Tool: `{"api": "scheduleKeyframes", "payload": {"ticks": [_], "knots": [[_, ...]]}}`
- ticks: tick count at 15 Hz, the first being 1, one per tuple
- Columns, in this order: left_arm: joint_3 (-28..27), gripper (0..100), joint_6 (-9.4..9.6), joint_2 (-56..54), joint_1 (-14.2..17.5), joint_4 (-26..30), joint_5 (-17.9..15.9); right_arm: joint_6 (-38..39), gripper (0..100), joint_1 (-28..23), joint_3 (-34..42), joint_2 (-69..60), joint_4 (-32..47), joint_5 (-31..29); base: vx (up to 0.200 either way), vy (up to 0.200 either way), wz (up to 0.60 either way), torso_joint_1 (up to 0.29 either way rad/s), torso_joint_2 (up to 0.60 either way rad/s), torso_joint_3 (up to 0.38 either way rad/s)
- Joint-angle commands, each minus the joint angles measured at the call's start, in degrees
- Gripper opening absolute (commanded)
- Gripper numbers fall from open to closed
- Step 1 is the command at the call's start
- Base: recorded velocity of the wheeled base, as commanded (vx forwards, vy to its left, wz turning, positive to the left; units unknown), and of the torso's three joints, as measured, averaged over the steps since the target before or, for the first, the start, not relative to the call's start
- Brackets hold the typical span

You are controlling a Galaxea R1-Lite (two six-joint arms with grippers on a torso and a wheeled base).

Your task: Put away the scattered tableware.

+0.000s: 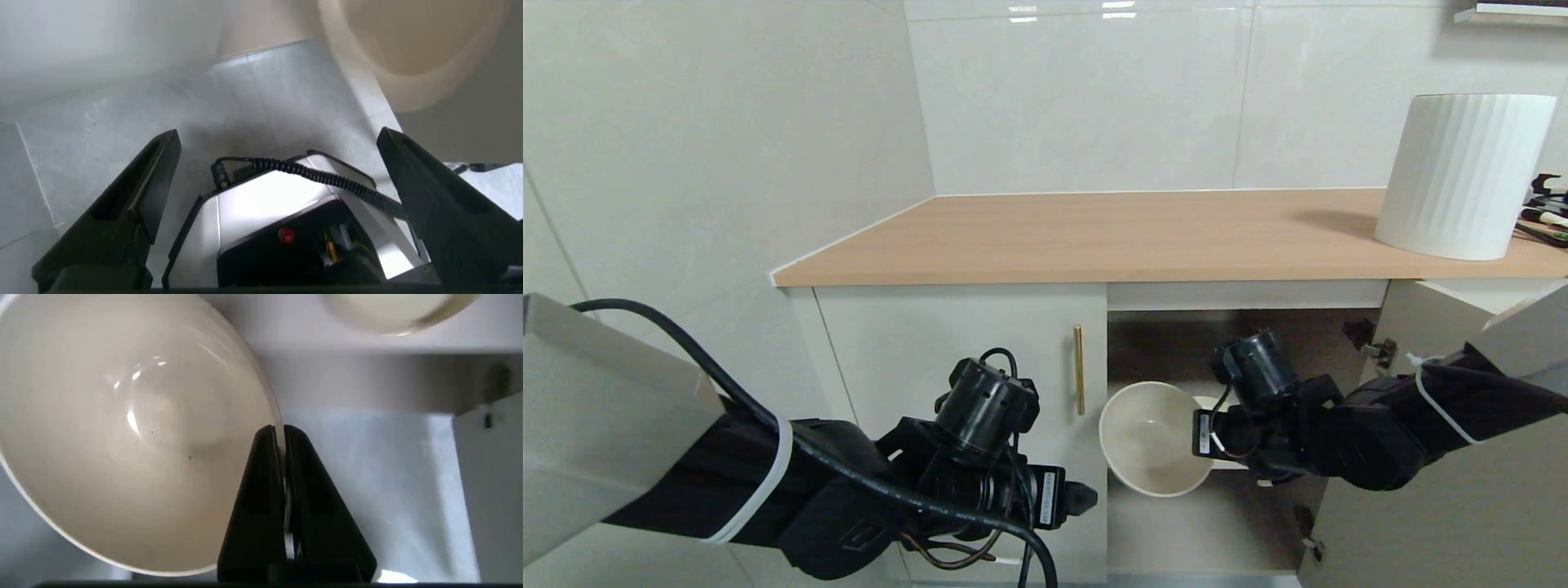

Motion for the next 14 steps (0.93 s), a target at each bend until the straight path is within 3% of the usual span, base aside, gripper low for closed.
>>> {"api": "scheduleKeyframes", "payload": {"ticks": [1,5,14], "knots": [[0.14,100,-0.03,-1.35,0.16,-0.04,0.11,0.05,0,-5.22,-0.24,4.86,-2.7,-0.43,0.0,0.0,0.0,0.0,0.0,0.0],[0.41,100,-0.12,-3.9,1.22,-0.12,0.02,-0.12,0,-10.06,-2.62,8.46,-6.65,-0.96,0.0,0.0,0.0,0.0,0.0,0.0],[0.32,100,-0.12,-3.73,1.31,-0.21,0.02,-0.56,0,-17.35,-17.82,21.73,-6.04,-3.24,0.0,0.0,0.0,0.0,0.0,0.0]]}}
